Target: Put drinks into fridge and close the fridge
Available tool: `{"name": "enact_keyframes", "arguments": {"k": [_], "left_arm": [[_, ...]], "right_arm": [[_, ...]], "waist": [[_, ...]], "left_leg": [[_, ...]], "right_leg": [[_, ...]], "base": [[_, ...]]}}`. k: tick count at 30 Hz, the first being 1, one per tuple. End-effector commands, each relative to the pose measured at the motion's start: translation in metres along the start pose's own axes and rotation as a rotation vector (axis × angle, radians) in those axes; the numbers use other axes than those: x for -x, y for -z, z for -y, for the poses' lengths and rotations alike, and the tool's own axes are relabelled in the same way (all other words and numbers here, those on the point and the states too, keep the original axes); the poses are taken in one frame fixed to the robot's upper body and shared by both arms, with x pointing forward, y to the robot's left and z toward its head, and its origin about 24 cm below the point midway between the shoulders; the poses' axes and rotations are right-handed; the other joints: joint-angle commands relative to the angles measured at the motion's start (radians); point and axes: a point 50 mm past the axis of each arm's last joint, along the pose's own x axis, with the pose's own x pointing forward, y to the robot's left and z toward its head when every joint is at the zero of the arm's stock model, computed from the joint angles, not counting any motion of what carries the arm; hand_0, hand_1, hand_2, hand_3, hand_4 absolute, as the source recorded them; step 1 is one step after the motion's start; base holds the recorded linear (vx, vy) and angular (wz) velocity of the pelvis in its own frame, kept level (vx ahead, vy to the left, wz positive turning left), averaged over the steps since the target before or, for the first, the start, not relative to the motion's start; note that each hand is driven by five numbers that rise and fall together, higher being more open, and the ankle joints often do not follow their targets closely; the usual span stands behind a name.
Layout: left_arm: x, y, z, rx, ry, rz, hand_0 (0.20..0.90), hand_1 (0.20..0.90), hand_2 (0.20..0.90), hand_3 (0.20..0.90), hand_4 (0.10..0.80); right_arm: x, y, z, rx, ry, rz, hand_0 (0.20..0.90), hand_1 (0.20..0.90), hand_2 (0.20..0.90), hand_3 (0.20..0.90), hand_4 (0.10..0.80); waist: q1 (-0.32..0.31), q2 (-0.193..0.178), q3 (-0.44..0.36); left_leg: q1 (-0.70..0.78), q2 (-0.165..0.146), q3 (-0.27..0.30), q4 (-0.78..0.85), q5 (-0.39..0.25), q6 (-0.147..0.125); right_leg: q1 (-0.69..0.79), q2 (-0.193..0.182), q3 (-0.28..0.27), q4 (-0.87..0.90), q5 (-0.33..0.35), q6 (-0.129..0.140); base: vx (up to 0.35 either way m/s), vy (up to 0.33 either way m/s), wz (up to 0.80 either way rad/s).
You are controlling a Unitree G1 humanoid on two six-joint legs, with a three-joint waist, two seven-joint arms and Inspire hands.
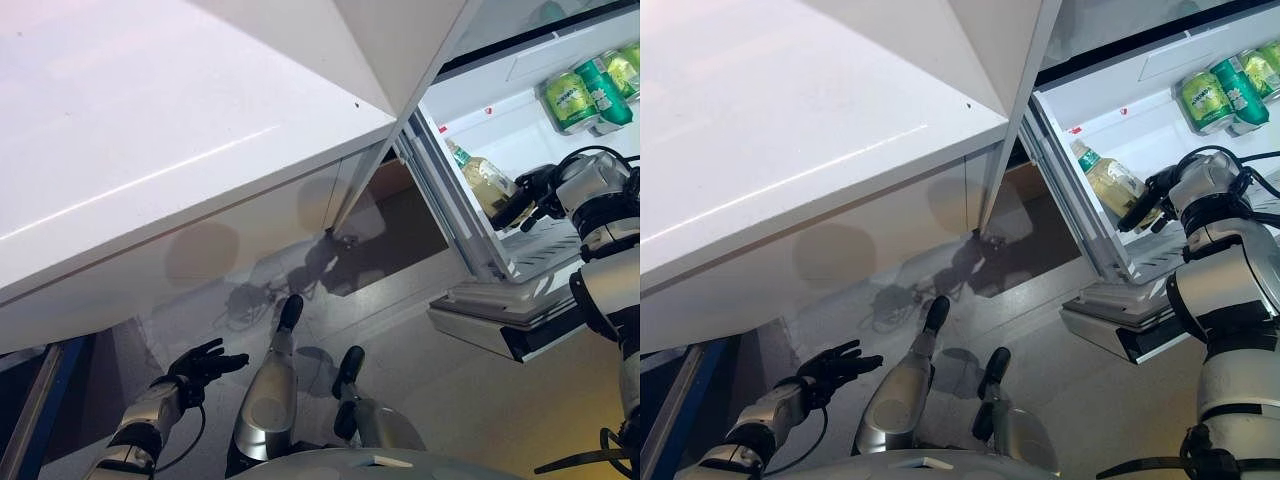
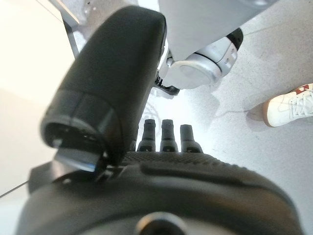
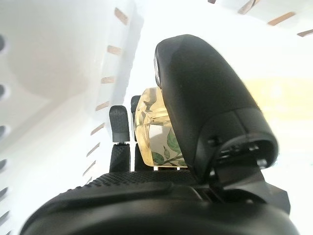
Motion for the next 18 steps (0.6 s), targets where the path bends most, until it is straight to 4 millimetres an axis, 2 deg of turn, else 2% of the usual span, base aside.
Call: {"name": "enact_keyframes", "arguments": {"k": [1, 2, 4, 5, 6, 7, 18], "left_arm": [[0.009, 0.011, -0.027, -0.041, -0.069, -0.042, 0.9, 0.9, 0.9, 0.9, 0.8], [0.008, 0.011, -0.026, -0.042, -0.065, -0.042, 0.9, 0.9, 0.9, 0.9, 0.8], [0.008, 0.012, -0.025, -0.046, -0.06, -0.043, 0.9, 0.9, 0.9, 0.9, 0.8], [0.007, 0.012, -0.025, -0.047, -0.06, -0.044, 0.9, 0.9, 0.9, 0.9, 0.8], [0.007, 0.012, -0.023, -0.051, -0.058, -0.045, 0.9, 0.9, 0.9, 0.9, 0.8], [0.007, 0.012, -0.023, -0.051, -0.058, -0.045, 0.9, 0.9, 0.9, 0.9, 0.8], [0.006, 0.01, -0.024, -0.083, -0.055, -0.051, 0.9, 0.9, 0.9, 0.9, 0.8]], "right_arm": [[0.035, -0.01, 0.051, -0.007, 0.193, 0.033, 0.3, 0.3, 0.3, 0.2, 0.1], [0.034, -0.011, 0.05, -0.013, 0.206, 0.037, 0.3, 0.3, 0.3, 0.2, 0.1], [0.033, -0.011, 0.048, -0.035, 0.211, 0.042, 0.392, 0.392, 0.392, 0.307, 0.207], [0.032, -0.011, 0.048, -0.035, 0.215, 0.041, 0.392, 0.392, 0.392, 0.307, 0.207], [0.031, -0.011, 0.047, -0.035, 0.23, 0.035, 0.679, 0.679, 0.679, 0.642, 0.542], [0.031, -0.01, 0.047, -0.037, 0.234, 0.034, 0.9, 0.9, 0.9, 0.9, 0.8], [0.025, -0.003, 0.044, -0.092, 0.27, 0.036, 0.9, 0.9, 0.9, 0.9, 0.8]], "waist": [[-0.005, -0.016, -0.044], [-0.006, -0.013, -0.042], [-0.006, -0.01, -0.042], [-0.006, -0.01, -0.042], [-0.005, -0.009, -0.041], [-0.005, -0.009, -0.04], [-0.001, -0.013, -0.051]], "left_leg": [[0.005, -0.059, 0.075, 0.038, -0.137, 0.046], [0.007, -0.06, 0.074, 0.04, -0.138, 0.047], [0.009, -0.06, 0.074, 0.04, -0.138, 0.048], [0.009, -0.061, 0.074, 0.04, -0.138, 0.047], [0.01, -0.061, 0.074, 0.041, -0.139, 0.048], [0.01, -0.061, 0.074, 0.042, -0.139, 0.048], [0.026, -0.058, 0.079, 0.044, -0.144, 0.047]], "right_leg": [[-0.128, 0.012, 0.016, 0.058, 0.066, 0.006], [-0.127, 0.013, 0.018, 0.058, 0.065, 0.005], [-0.126, 0.011, 0.019, 0.059, 0.065, 0.005], [-0.126, 0.011, 0.019, 0.059, 0.065, 0.005], [-0.124, 0.01, 0.019, 0.06, 0.065, 0.005], [-0.124, 0.009, 0.019, 0.06, 0.065, 0.006], [-0.107, 0.002, 0.01, 0.058, 0.066, 0.012]], "base": [[0.0, 0.0, 0.0], [0.0, 0.0, 0.0], [0.0, 0.0, 0.0], [0.0, 0.0, 0.0], [0.0, 0.0, 0.0], [0.0, 0.0, 0.0], [-0.006, -0.002, 0.02]]}}
